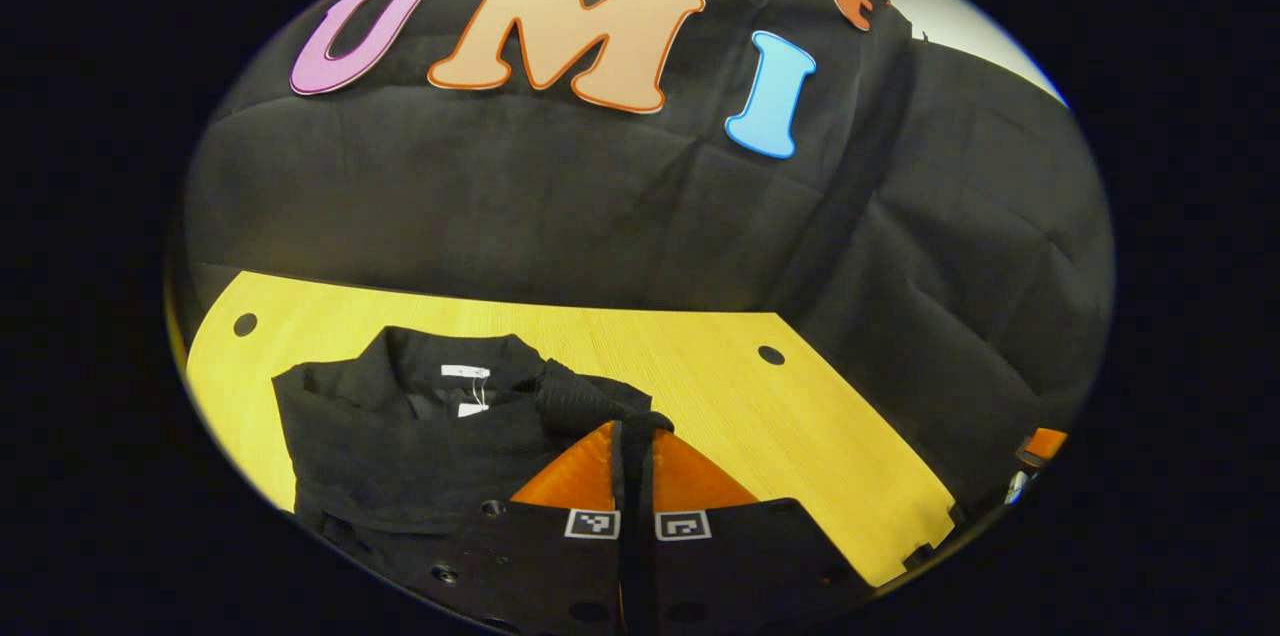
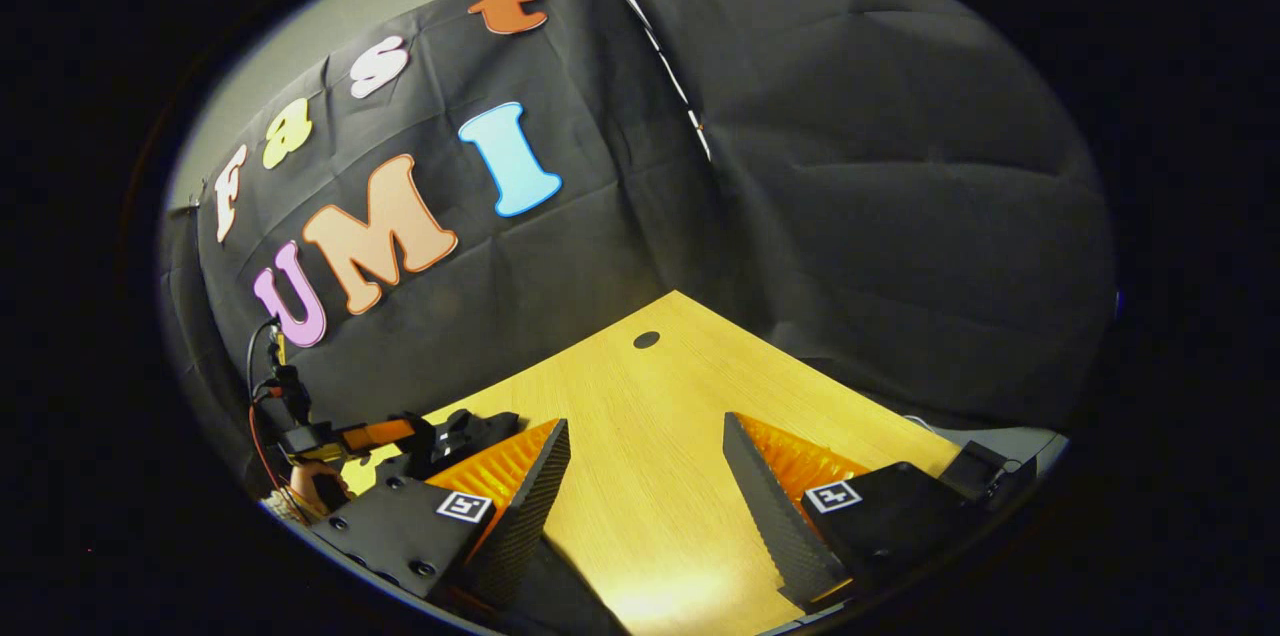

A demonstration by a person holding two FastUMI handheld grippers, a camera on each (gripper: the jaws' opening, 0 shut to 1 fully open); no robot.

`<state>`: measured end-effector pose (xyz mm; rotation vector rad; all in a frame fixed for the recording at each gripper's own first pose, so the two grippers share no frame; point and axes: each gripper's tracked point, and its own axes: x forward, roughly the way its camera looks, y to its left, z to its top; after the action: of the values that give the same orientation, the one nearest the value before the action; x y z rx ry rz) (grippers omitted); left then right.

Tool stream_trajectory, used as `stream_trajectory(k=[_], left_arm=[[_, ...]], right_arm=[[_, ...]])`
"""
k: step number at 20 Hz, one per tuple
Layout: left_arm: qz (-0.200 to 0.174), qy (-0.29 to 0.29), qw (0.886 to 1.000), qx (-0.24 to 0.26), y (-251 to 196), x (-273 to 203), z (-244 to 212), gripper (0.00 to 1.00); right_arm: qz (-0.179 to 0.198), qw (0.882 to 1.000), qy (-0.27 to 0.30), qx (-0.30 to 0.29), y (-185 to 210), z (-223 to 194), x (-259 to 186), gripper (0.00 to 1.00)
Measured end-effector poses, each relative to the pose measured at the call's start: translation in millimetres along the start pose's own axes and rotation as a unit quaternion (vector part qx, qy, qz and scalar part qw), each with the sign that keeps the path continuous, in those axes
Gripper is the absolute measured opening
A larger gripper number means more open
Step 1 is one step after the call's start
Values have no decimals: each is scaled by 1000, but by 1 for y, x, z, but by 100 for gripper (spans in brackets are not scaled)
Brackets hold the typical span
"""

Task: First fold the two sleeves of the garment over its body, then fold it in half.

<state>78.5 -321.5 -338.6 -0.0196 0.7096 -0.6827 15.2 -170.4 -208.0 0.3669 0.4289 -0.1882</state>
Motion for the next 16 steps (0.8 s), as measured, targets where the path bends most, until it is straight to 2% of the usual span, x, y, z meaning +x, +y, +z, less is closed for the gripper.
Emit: stream_trajectory(k=[4,6,8,10,11,16], left_arm=[[12,25,1000,0,-9,14,-20,0],[4,45,999,-1,-15,15,-31,2],[-11,65,998,-23,-25,14,-42,50],[-1,68,997,-26,-22,12,-45,99],[10,65,998,-22,-18,9,-45,95],[38,26,999,-14,-4,-22,-19,96]], right_arm=[[-5,1000,1,-3,-15,-1,-6,97],[-4,1000,3,-2,-18,-3,-8,97],[-2,1000,4,-2,-18,-7,-11,97],[1,1000,8,-4,-15,-14,-13,98],[3,1000,12,-7,-14,-18,-15,98],[31,999,35,-18,3,-40,-23,98]])
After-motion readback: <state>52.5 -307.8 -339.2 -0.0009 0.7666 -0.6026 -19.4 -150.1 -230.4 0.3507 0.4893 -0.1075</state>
